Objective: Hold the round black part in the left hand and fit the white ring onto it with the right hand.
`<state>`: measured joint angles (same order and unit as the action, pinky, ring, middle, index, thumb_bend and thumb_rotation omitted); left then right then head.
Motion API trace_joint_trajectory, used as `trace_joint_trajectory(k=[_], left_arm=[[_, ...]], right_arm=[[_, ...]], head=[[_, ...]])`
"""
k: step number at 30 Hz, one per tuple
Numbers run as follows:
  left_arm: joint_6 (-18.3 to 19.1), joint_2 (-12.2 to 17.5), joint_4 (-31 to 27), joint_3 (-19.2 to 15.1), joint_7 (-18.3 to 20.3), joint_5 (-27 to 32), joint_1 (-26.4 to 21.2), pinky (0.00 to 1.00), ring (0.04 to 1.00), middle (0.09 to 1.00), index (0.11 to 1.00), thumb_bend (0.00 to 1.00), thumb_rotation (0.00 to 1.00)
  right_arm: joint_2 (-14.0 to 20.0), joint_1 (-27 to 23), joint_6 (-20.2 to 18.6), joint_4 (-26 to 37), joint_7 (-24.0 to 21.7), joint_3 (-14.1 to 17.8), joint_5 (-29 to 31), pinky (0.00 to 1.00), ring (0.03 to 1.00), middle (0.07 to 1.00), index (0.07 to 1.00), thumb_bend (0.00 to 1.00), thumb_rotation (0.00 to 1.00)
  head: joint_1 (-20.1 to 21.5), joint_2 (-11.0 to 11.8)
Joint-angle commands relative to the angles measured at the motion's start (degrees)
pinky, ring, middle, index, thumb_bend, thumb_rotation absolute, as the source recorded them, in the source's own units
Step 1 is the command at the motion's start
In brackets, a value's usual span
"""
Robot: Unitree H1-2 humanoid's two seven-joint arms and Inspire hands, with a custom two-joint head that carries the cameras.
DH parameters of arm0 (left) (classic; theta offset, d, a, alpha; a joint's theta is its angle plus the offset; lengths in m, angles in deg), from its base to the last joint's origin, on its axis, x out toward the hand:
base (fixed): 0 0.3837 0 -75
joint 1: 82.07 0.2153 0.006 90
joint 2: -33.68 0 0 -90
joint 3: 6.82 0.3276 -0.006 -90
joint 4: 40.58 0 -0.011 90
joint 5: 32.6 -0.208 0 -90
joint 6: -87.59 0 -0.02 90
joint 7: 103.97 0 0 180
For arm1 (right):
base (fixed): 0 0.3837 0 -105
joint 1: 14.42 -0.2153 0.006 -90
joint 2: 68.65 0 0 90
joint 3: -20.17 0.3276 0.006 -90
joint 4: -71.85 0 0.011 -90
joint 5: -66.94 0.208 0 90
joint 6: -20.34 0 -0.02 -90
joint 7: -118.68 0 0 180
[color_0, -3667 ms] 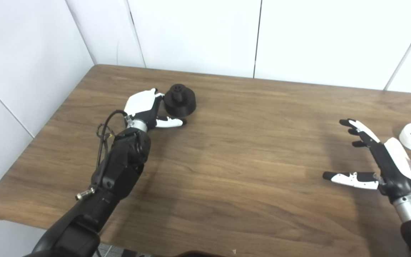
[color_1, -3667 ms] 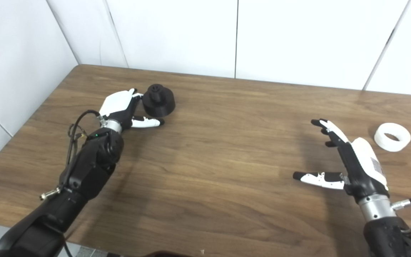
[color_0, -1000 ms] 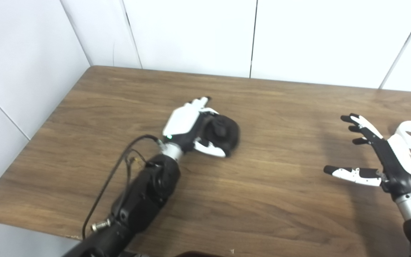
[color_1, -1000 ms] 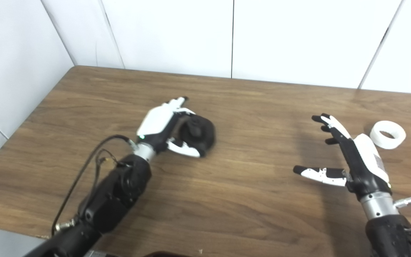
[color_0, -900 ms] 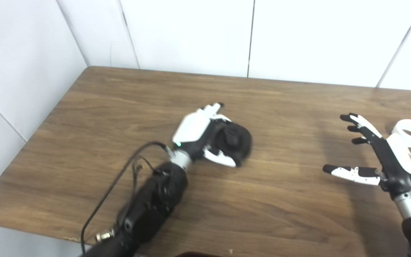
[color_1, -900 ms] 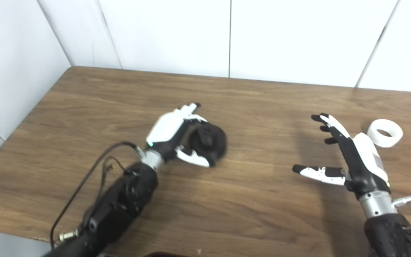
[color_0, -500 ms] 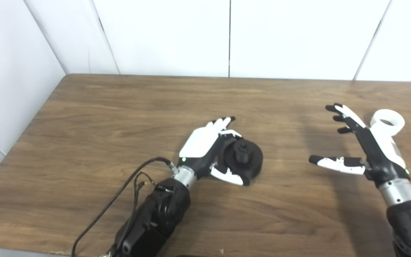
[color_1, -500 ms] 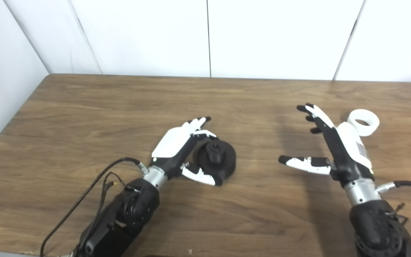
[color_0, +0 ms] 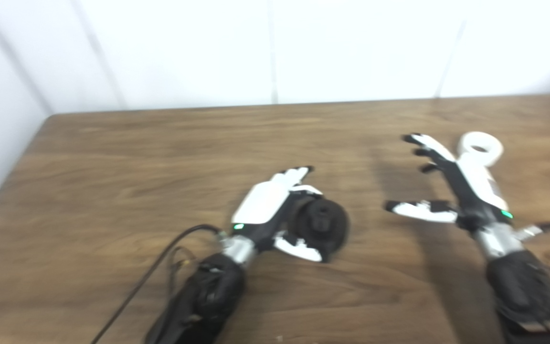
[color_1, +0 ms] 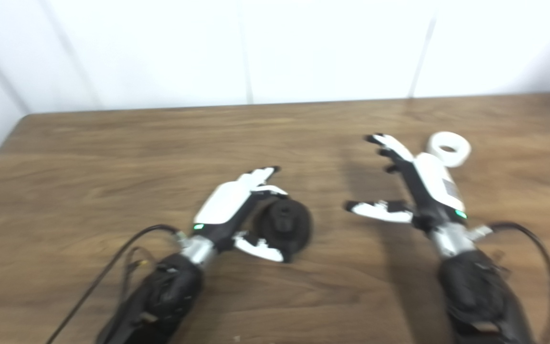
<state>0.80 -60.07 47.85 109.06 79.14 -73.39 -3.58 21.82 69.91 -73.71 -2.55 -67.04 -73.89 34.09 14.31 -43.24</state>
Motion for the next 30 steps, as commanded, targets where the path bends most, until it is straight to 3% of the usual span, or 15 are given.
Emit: trace_joint_trajectory(k=[1, 7, 17, 20, 24, 30], left_arm=[[-2.1, 2.0, -0.6, -1.7, 0.2, 0.7, -1.0, 1.0, 1.0, 1.0, 0.618, 0.96, 0.33], [-3.1, 2.6, 0.1, -2.8, 1.7, 1.9, -1.2, 1.0, 1.0, 1.0, 0.628, 0.95, 0.34], [-3.5, 2.3, 0.7, -2.8, 1.9, 1.0, -1.7, 1.0, 1.0, 1.0, 0.63, 0.95, 0.32], [-3.2, 2.3, 0.5, -3.0, 2.4, 1.2, -1.8, 1.0, 1.0, 1.0, 0.631, 0.94, 0.32], [-3.3, 2.2, 0.6, -3.3, 2.6, 1.5, -1.6, 1.0, 1.0, 1.0, 0.631, 0.94, 0.31], [-4.0, 2.0, 1.0, -3.7, 2.2, 1.7, -1.5, 1.0, 1.0, 1.0, 0.625, 0.95, 0.3]], right_arm=[[-1.1, -1.5, -0.4, 2.1, 1.8, -0.3, -1.6, 0.72, 0.85, 0.926, 0.882, 0.77, 0.38], [-2.0, -1.2, -2.0, 2.8, 1.2, 0.3, -3.0, 0.76, 0.88, 0.942, 0.89, 0.76, 0.38], [-1.1, -0.7, -1.2, 3.1, 1.9, 2.3, -3.4, 0.71, 0.849, 0.933, 0.887, 0.77, 0.39], [-0.6, -1.9, -3.0, 3.3, 3.2, 4.4, -6.1, 0.79, 0.899, 0.941, 0.884, 0.75, 0.4], [1.7, -4.4, -3.2, 1.2, 5.3, 7.0, -8.7, 0.75, 0.881, 0.935, 0.867, 0.75, 0.38], [7.7, -8.6, -6.2, -2.9, 4.2, 9.1, -10.1, 0.74, 0.892, 0.943, 0.873, 0.76, 0.4]], head=[[0.2, 0.0], [0.9, 0.2], [0.7, 0.4], [0.8, 0.5], [1.0, 0.6], [1.6, 0.9]])
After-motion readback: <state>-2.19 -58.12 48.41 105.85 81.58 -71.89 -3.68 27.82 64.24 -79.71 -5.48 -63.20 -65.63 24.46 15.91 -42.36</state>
